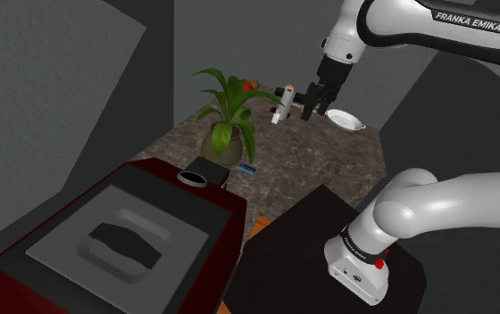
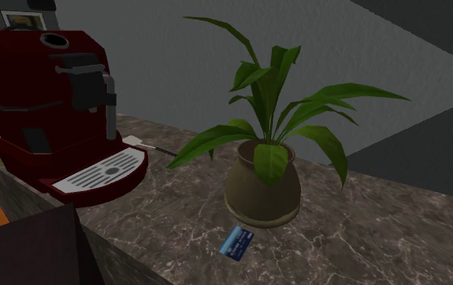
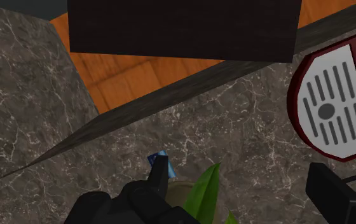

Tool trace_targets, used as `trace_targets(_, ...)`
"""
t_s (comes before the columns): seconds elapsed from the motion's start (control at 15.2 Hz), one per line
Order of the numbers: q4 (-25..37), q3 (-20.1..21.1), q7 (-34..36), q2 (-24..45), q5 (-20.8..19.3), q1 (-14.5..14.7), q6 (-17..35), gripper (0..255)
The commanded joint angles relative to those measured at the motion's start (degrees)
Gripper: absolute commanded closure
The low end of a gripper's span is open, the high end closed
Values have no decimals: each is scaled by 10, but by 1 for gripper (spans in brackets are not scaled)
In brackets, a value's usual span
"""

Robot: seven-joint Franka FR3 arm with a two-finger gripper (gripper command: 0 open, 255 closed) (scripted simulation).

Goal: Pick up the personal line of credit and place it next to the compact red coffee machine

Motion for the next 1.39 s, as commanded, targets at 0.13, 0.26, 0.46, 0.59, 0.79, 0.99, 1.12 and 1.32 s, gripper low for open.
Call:
trace_targets(0.13,-48,-9,-23,-12,-3,1,54,0)
trace_targets(0.26,-93,-19,-46,-19,-6,1,109,0)
trace_targets(0.46,-153,-34,-82,-17,-9,2,197,0)
trace_targets(0.59,-187,-46,-108,-7,-10,2,259,0)
trace_targets(0.79,-230,-67,-149,25,-9,6,359,0)
trace_targets(0.99,-261,-93,-196,77,0,16,467,0)
trace_targets(1.12,-272,-116,-234,122,14,31,541,0)
trace_targets(1.32,-276,-169,-312,205,61,78,651,0)
